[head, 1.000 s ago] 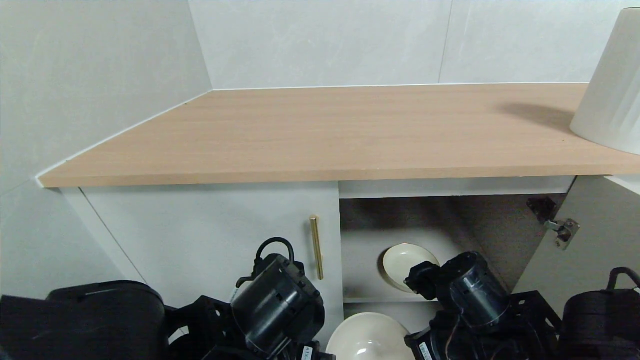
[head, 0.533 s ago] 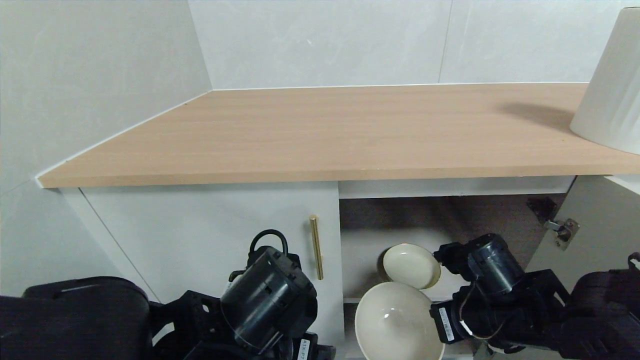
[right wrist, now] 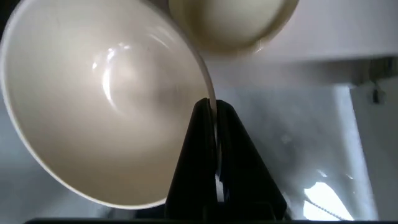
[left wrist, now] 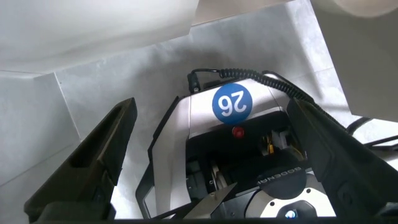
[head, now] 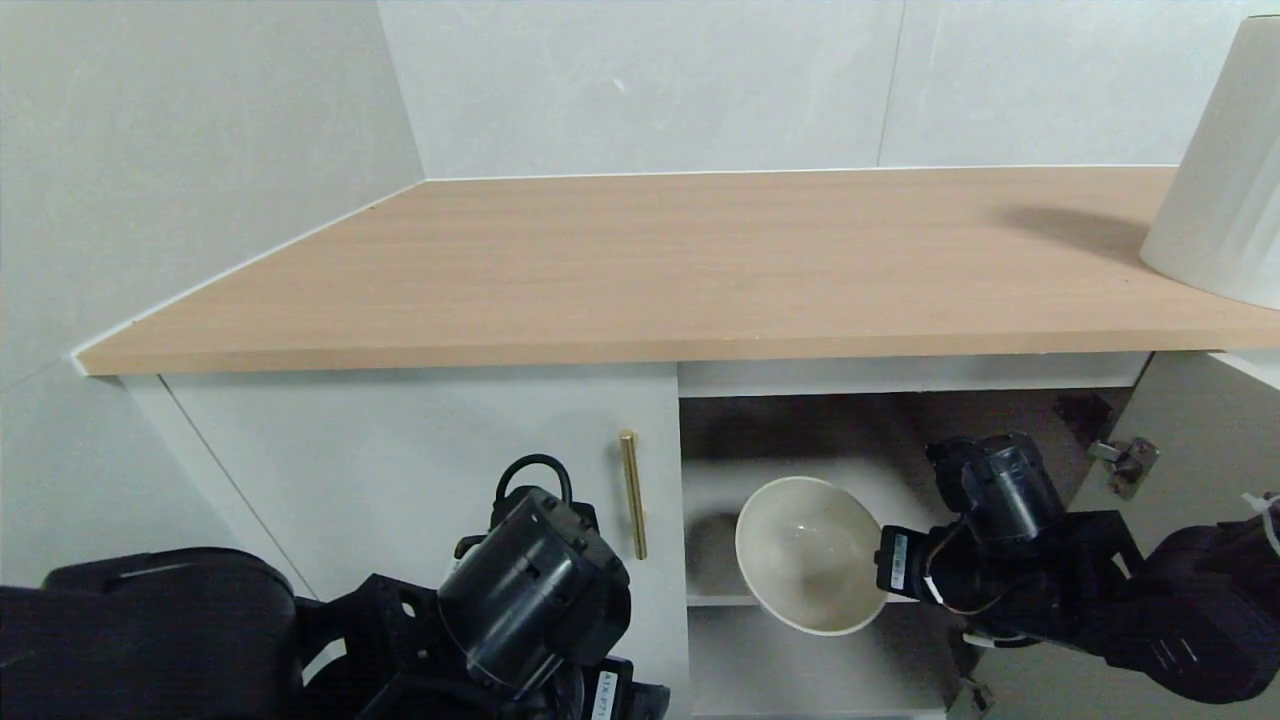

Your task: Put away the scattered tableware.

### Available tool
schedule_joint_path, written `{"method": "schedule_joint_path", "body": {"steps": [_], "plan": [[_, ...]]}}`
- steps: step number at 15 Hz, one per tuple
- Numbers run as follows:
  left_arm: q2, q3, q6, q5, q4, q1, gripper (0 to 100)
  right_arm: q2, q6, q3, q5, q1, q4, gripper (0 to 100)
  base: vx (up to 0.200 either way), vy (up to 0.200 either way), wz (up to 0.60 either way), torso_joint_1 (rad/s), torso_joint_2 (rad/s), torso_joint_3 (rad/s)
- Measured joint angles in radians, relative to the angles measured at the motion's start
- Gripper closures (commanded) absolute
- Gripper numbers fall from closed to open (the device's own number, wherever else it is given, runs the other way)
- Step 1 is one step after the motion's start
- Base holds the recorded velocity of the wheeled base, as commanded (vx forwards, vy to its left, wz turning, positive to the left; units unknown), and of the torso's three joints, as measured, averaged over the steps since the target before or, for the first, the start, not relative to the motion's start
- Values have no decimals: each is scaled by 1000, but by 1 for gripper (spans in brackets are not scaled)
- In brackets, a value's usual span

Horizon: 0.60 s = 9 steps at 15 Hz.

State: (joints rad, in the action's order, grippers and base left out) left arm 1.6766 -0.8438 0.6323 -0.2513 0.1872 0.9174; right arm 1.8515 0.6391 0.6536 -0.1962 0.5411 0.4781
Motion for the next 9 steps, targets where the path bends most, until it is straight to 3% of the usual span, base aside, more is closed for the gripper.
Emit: {"method": "schedule_joint_path", "body": {"steps": [4, 9], "plan": [[2, 0, -1, 0, 0, 0, 0, 42, 21, 6, -50, -34, 83, 100, 0, 0, 0, 0, 0, 0], [3, 0, -1, 0, 0, -3, 0, 92, 47, 39, -78, -68, 86, 100, 0, 0, 0, 0, 0, 0]]}}
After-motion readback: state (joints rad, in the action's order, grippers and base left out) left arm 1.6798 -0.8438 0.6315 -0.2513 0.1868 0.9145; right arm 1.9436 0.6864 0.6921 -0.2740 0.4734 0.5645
